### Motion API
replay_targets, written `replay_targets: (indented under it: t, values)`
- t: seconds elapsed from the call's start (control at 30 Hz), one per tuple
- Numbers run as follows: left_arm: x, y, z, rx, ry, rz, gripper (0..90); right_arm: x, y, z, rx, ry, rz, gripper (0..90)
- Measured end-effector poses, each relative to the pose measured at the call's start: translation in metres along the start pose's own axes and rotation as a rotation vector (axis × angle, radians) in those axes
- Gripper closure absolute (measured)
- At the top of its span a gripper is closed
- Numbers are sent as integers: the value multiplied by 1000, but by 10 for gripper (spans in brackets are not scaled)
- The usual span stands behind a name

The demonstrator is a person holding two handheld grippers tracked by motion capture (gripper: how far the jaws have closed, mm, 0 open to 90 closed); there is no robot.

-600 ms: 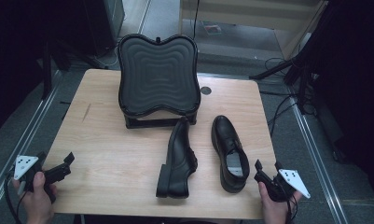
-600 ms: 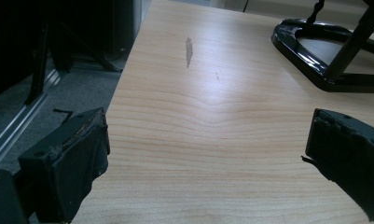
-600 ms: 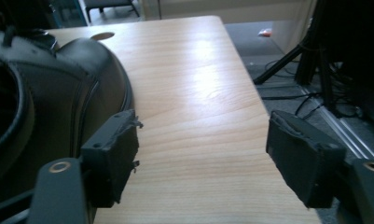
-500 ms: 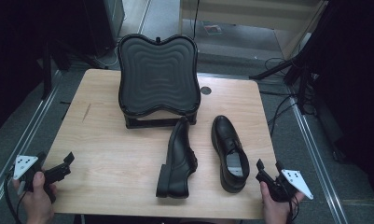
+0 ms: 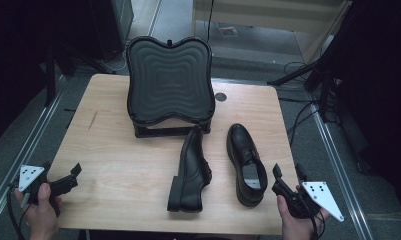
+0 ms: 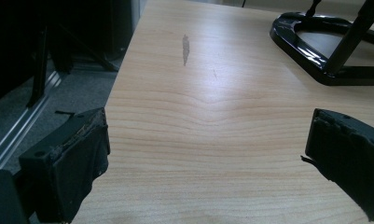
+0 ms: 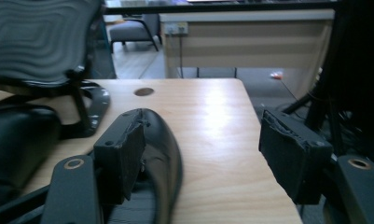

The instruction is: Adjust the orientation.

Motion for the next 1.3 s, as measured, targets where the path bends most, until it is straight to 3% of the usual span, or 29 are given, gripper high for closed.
replay_targets:
  t: [0.2, 0.23, 0.27, 0.3, 0.4, 0.43, 0.47, 0.5, 0.53, 0.6, 0.67, 0.73, 0.8, 0.9, 1.03, 1.13, 1.27, 1.3]
  values:
    - [0, 0, 0, -2, 1, 1, 0, -11, -1, -28, -77, -16, 3, 326]
    - [0, 1, 0, -5, 2, 0, 0, -13, 0, -42, -115, -17, 2, 340]
    - [0, 1, 0, -5, 2, 0, 0, -13, 0, -42, -115, -17, 2, 340]
    - [0, 1, 1, -6, 2, -1, 15, -13, 2, -57, -152, -32, -3, 341]
    - [0, 1, 0, -24, 5, -2, 55, -9, 4, -83, -207, -56, -20, 344]
    - [0, 1, 1, -25, 9, -4, 55, -9, 4, -83, -207, -56, -20, 344]
    - [0, 1, 1, -28, 11, -3, 56, -5, 5, -102, -245, -61, -31, 352]
    - [0, 1, 1, -28, 12, -3, 56, -5, 5, -102, -245, -61, -31, 352]
    - [0, 1, 1, -29, 13, -2, 56, 1, 7, -119, -285, -40, -39, 361]
    - [0, 1, 1, -28, 12, -2, 55, 4, 7, -125, -299, -34, -44, 362]
    - [0, 1, 1, -24, 11, -5, 56, 16, 11, -147, -333, -43, -61, 373]
    - [0, 1, 1, -21, 10, -6, 55, 25, 14, -160, -356, -66, -86, 373]
    - [0, 1, 0, -21, 7, -8, 46, 34, 17, -170, -375, -59, -111, 373]
    - [0, 2, 0, -3, 4, -16, 0, 45, 21, -177, -394, -41, -138, 374]
    - [0, 2, 0, -33, 14, -14, 0, 63, 25, -184, -413, -23, -192, 382]
    - [1, 2, 1, -28, 24, -17, 0, 75, 28, -183, -430, 10, -237, 400]
    - [1, 3, 2, -29, 28, -21, 0, 79, 29, -183, -468, 56, -253, 416]
    - [1, 3, 1, -27, 28, -21, 0, 81, 29, -184, -497, 88, -264, 420]
Point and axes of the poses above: each handheld gripper's, and its own axes: y roughly forward along the jaws, x roughly out of its underside, z roughly to its right, the point moved 7 cm from there along y, roughly forward along the jaws, and after that the axes turned 10 degrees about -x, right-handed, at the moved point
